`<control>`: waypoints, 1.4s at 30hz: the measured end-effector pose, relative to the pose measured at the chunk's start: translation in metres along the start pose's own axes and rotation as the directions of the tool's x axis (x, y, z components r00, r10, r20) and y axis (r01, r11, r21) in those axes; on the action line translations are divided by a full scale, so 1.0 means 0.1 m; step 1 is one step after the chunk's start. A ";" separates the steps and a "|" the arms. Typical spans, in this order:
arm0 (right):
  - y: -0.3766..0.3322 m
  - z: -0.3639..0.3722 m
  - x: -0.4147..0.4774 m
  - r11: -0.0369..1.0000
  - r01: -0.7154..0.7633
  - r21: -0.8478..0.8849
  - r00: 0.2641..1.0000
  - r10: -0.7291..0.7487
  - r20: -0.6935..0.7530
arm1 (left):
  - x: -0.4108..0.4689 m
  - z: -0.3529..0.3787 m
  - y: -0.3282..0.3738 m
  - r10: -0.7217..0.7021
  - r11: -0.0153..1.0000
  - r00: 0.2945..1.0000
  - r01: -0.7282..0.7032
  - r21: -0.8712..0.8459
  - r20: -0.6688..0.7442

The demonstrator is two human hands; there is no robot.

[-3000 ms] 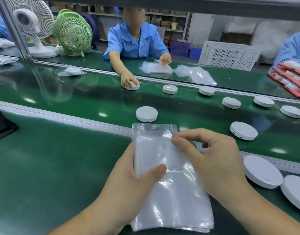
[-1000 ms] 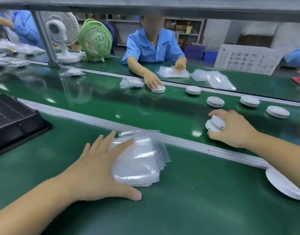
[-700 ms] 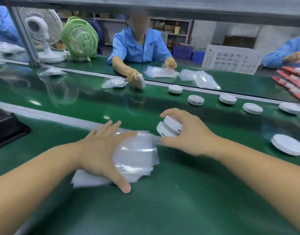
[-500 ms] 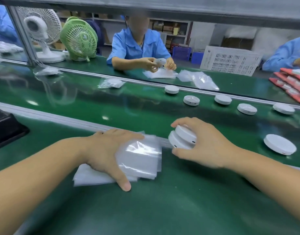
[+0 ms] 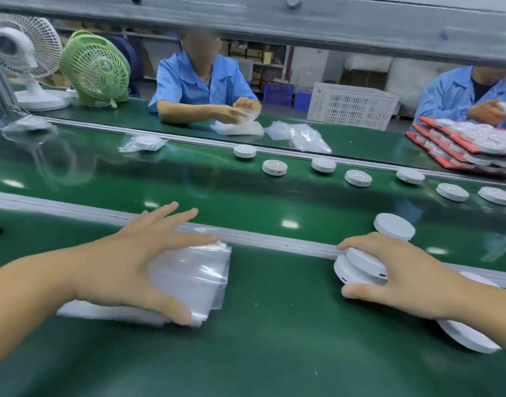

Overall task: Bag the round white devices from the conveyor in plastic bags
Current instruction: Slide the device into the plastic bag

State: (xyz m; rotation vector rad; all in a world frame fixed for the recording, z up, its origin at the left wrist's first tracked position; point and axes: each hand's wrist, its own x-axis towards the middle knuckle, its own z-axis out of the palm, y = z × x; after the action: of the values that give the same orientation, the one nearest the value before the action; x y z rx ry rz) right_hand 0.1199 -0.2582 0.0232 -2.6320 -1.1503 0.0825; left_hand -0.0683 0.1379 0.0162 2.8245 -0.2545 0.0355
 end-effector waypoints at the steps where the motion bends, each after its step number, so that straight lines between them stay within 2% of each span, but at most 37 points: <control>1: -0.01 -0.01 0.00 1.000 -0.010 -0.011 1.000 0.010 -0.009 | 0.06 -0.08 0.09 -0.023 1.000 0.999 0.023 0.017 -0.036; 3: -0.03 0.00 -0.01 0.998 -0.038 -0.045 0.998 0.036 -0.050 | 0.12 0.01 0.22 0.055 0.992 0.993 -0.042 0.115 -0.107; 5: -0.09 0.03 -0.03 0.993 -0.068 -0.100 0.992 0.056 -0.113 | 0.17 0.01 0.28 0.008 0.976 0.994 0.016 0.216 -0.109; 7: -0.15 0.04 -0.06 0.992 -0.085 -0.089 0.980 0.067 -0.186 | 0.18 0.08 0.32 -0.036 0.973 0.996 0.053 0.227 -0.078; 9: -0.24 0.03 -0.10 0.998 -0.060 0.030 0.961 0.066 -0.269 | 0.22 0.14 0.41 0.008 0.973 0.994 0.018 0.231 -0.112; 13: -0.49 0.05 -0.21 0.961 0.054 0.273 0.905 0.068 -0.420 | 0.34 0.13 0.66 0.123 0.987 0.948 -0.084 0.139 -0.295; 15: -0.60 0.11 -0.27 0.918 0.086 0.388 0.912 0.084 -0.401 | 0.43 0.24 0.90 0.152 0.986 0.950 -0.127 0.107 -0.272; 17: -0.71 0.22 -0.32 0.878 0.120 0.463 0.935 0.056 -0.349 | 0.47 0.47 1.06 0.114 0.991 0.969 -0.095 0.096 -0.217; 20: -0.78 0.40 -0.35 0.898 0.216 0.384 0.906 -0.038 -0.422 | 0.45 0.68 1.14 0.012 0.998 0.979 0.000 0.059 -0.202; 26: -0.57 0.61 -0.35 0.934 0.346 0.083 0.840 -0.270 -0.471 | 0.34 0.68 1.09 0.028 0.999 0.971 -0.031 -0.010 -0.238; 29: -0.48 0.66 -0.33 0.924 0.382 -0.006 0.815 -0.340 -0.470 | 0.27 0.67 1.09 -0.069 0.986 0.941 0.014 -0.164 -0.332; 33: -0.49 0.63 -0.30 0.881 0.474 -0.001 0.738 -0.398 -0.545 | 0.26 0.62 1.16 -0.127 0.942 0.895 -0.027 -0.335 -0.427; 35: -0.51 0.60 -0.30 0.866 0.499 -0.014 0.694 -0.410 -0.592 | 0.26 0.62 1.16 -0.105 0.946 0.912 -0.031 -0.322 -0.396; 37: -0.52 0.58 -0.30 0.863 0.504 -0.010 0.662 -0.395 -0.637 | 0.26 0.64 1.15 -0.079 0.969 0.951 0.003 -0.247 -0.298; 39: -0.53 0.57 -0.31 0.865 0.501 0.029 0.647 -0.352 -0.677 | 0.25 0.69 1.14 -0.065 0.987 0.972 0.030 -0.157 -0.225; 42: -0.56 0.60 -0.32 0.855 0.511 0.083 0.649 -0.322 -0.689 | 0.24 0.72 1.15 -0.058 0.995 0.980 0.040 -0.097 -0.189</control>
State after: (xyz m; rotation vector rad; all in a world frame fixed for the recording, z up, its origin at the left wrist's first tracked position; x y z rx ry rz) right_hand 0.0488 -0.2323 -0.0217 -1.8178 -1.3131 -0.6814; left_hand -0.0658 0.0046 -0.0170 2.7098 -0.1392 0.2769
